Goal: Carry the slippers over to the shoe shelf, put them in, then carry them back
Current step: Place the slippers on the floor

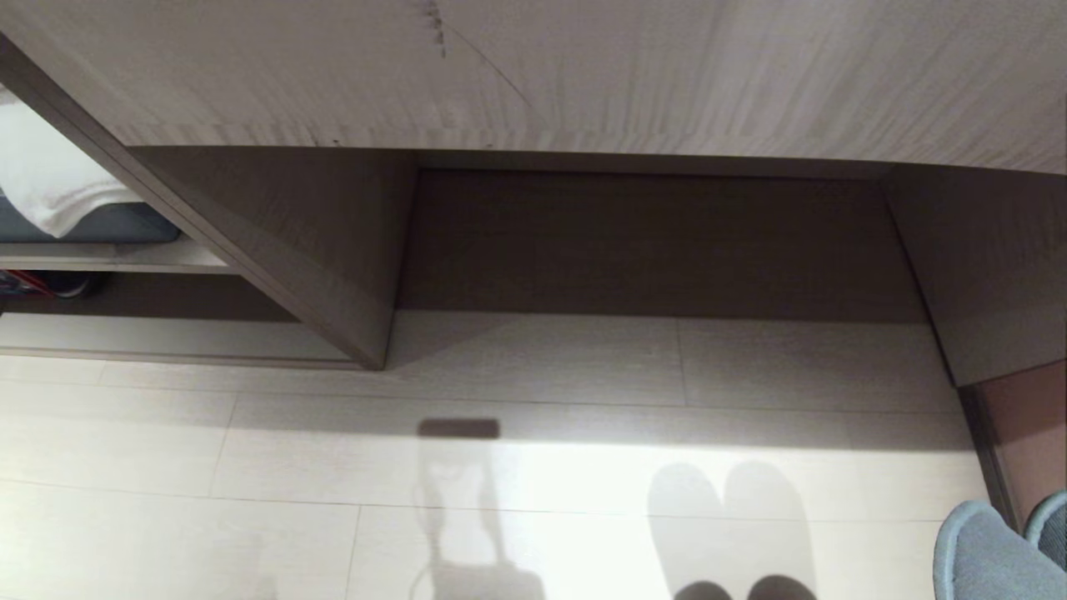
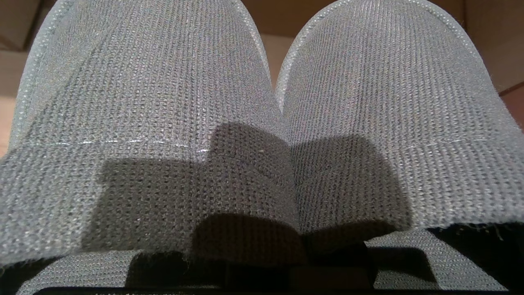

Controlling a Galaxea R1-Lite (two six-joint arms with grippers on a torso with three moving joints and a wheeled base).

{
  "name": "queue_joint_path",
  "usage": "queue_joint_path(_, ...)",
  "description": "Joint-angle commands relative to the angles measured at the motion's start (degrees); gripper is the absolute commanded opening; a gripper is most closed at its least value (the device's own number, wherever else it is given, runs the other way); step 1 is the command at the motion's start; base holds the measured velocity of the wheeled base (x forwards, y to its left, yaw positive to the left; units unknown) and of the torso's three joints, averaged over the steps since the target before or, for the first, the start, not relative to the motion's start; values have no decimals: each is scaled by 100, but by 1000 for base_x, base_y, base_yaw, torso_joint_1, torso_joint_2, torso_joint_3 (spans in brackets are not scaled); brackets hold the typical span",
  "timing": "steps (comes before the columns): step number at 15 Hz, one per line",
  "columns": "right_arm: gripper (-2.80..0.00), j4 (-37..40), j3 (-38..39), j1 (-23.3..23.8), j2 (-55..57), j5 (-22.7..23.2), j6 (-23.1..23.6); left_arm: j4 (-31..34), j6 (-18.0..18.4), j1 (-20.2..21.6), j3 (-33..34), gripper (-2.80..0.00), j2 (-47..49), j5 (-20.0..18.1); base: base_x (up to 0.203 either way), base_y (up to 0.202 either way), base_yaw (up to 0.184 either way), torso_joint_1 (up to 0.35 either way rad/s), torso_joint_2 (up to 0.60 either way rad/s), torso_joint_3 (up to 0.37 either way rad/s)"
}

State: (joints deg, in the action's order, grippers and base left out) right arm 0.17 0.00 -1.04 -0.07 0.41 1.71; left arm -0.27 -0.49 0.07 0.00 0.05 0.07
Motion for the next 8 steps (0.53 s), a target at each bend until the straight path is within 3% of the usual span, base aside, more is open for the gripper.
queue_joint_path(1,-280,1,0,-5,7,2,-3,0,-4,1,0,-280,4,1,0,0,0,-2,6,-207)
queue_joint_path(8,-280,1,0,-2,1,2,-2,0,5,1,0,-280,4,1,0,0,0,3,0,-200)
